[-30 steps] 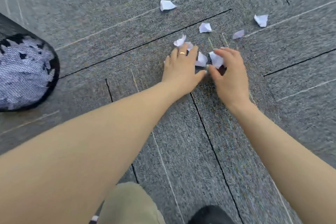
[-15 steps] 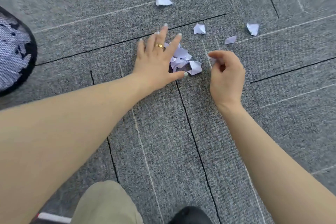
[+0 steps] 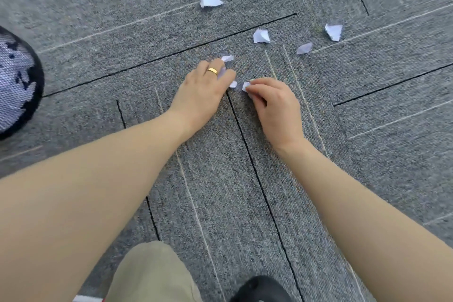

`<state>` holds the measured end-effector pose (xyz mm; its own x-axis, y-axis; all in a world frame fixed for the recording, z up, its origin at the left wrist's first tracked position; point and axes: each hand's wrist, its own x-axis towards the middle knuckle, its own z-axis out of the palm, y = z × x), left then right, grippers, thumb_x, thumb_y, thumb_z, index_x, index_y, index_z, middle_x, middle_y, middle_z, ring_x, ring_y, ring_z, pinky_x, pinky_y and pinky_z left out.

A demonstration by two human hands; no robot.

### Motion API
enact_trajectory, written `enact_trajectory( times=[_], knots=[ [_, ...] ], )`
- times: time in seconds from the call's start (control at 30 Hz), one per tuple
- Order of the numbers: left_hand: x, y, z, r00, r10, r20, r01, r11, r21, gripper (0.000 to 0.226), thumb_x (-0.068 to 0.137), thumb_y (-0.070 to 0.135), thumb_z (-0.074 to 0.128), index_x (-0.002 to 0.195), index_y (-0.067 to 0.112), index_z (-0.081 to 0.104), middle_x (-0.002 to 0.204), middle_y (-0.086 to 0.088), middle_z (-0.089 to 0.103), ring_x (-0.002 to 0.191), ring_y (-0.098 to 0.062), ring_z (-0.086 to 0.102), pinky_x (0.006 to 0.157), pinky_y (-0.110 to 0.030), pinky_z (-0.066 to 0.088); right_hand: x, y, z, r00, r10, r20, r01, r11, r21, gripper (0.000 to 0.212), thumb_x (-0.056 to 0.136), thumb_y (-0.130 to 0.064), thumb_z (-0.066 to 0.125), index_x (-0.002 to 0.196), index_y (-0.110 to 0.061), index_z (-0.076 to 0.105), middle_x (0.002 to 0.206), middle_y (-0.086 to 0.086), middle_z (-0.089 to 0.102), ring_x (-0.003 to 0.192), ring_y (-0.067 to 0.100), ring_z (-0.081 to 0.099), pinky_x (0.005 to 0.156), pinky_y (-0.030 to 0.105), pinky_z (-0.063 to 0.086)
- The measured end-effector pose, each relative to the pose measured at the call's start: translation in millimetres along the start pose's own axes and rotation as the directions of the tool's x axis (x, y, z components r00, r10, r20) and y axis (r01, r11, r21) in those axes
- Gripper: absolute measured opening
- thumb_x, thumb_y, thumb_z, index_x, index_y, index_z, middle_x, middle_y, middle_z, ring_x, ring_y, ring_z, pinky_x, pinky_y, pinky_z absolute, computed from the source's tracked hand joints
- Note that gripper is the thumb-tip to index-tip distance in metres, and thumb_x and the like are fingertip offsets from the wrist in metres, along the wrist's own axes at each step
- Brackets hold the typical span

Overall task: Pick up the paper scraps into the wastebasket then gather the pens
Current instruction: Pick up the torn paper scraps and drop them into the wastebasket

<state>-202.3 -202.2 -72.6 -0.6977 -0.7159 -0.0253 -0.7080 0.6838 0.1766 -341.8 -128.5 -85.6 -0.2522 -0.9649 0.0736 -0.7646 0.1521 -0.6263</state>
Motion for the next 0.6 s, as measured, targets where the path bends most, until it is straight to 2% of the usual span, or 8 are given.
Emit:
enact_trajectory(
  times=[0.07,0.13,0.23,0.27,0.33,0.43,0.5,0.6],
  knots=[
    [0,-5,-4,0.998,-0.059,0.019,0.060,0.996,-0.060,0.030,0.093,0.000,0.027,0.109,0.003,0.051,0.118,-0.019,0.046,0.095,-0.032,0.044,0.069,-0.039,0.036,4,0,-5,0.999,-0.032,0.009,0.032,0.999,-0.011,0.017,0.087,-0.010,0.060,0.098,-0.007,0.072,0.105,0.005,0.070,0.097,0.022,0.063,0.086,0.030,0.047],
    [5,-9,-7,0.983,-0.179,0.029,0.181,0.961,-0.208,0.025,0.091,-0.005,0.030,0.097,0.004,0.052,0.107,-0.013,0.048,0.087,-0.026,0.043,0.067,-0.037,0.037,9,3,-12,1.000,-0.026,0.004,0.026,1.000,0.010,0.017,0.086,-0.005,0.059,0.098,-0.007,0.071,0.102,0.004,0.070,0.093,0.017,0.064,0.085,0.027,0.049],
    [19,-17,-18,0.908,-0.401,0.125,0.411,0.787,-0.459,0.032,0.090,0.002,0.031,0.063,0.017,0.042,0.072,-0.001,0.044,0.073,-0.022,0.042,0.066,-0.035,0.036,27,9,-29,0.973,0.216,-0.081,-0.196,0.959,0.202,0.013,0.088,-0.006,0.056,0.092,-0.011,0.067,0.091,-0.001,0.066,0.078,0.002,0.057,0.075,0.015,0.046],
    [23,-20,-22,0.882,-0.449,0.143,0.454,0.730,-0.510,0.034,0.089,0.006,0.031,0.058,0.018,0.037,0.066,0.000,0.042,0.070,-0.021,0.040,0.066,-0.034,0.034,34,13,-36,0.938,0.322,-0.126,-0.275,0.916,0.292,0.015,0.089,-0.005,0.052,0.086,-0.015,0.062,0.086,-0.003,0.063,0.071,0.001,0.052,0.068,0.014,0.043],
    [31,-27,-32,0.862,-0.484,0.148,0.482,0.693,-0.536,0.032,0.089,0.011,0.032,0.057,0.014,0.036,0.065,-0.002,0.044,0.070,-0.020,0.039,0.066,-0.033,0.032,48,23,-49,0.866,0.457,-0.203,-0.362,0.853,0.377,0.029,0.090,-0.004,0.040,0.071,-0.023,0.049,0.072,-0.008,0.053,0.060,0.001,0.042,0.057,0.016,0.035],
    [37,-30,-41,0.870,-0.467,0.160,0.486,0.754,-0.443,0.035,0.093,0.020,0.033,0.058,0.015,0.034,0.068,-0.004,0.045,0.070,-0.023,0.039,0.062,-0.032,0.029,60,37,-58,0.849,0.481,-0.219,-0.416,0.864,0.283,0.029,0.090,-0.009,0.031,0.067,-0.019,0.045,0.063,-0.010,0.042,0.056,0.006,0.035,0.053,0.023,0.028],
    [37,-28,-42,0.870,-0.468,0.157,0.494,0.818,-0.296,0.038,0.093,0.038,0.031,0.061,0.018,0.036,0.065,-0.001,0.044,0.067,-0.023,0.041,0.058,-0.029,0.030,63,43,-56,0.873,0.454,-0.180,-0.440,0.891,0.113,0.022,0.094,-0.024,0.034,0.082,-0.013,0.051,0.065,-0.008,0.045,0.062,0.013,0.040,0.058,0.028,0.029],
    [32,-23,-41,0.873,-0.444,0.203,0.464,0.883,-0.064,0.050,0.092,0.060,0.026,0.081,0.014,0.044,0.068,-0.001,0.047,0.070,-0.025,0.047,0.063,-0.032,0.036,63,48,-49,0.930,0.357,-0.085,-0.367,0.917,-0.158,0.038,0.090,-0.048,0.046,0.111,-0.018,0.052,0.079,-0.004,0.061,0.076,0.020,0.055,0.066,0.032,0.041]
  ],
)
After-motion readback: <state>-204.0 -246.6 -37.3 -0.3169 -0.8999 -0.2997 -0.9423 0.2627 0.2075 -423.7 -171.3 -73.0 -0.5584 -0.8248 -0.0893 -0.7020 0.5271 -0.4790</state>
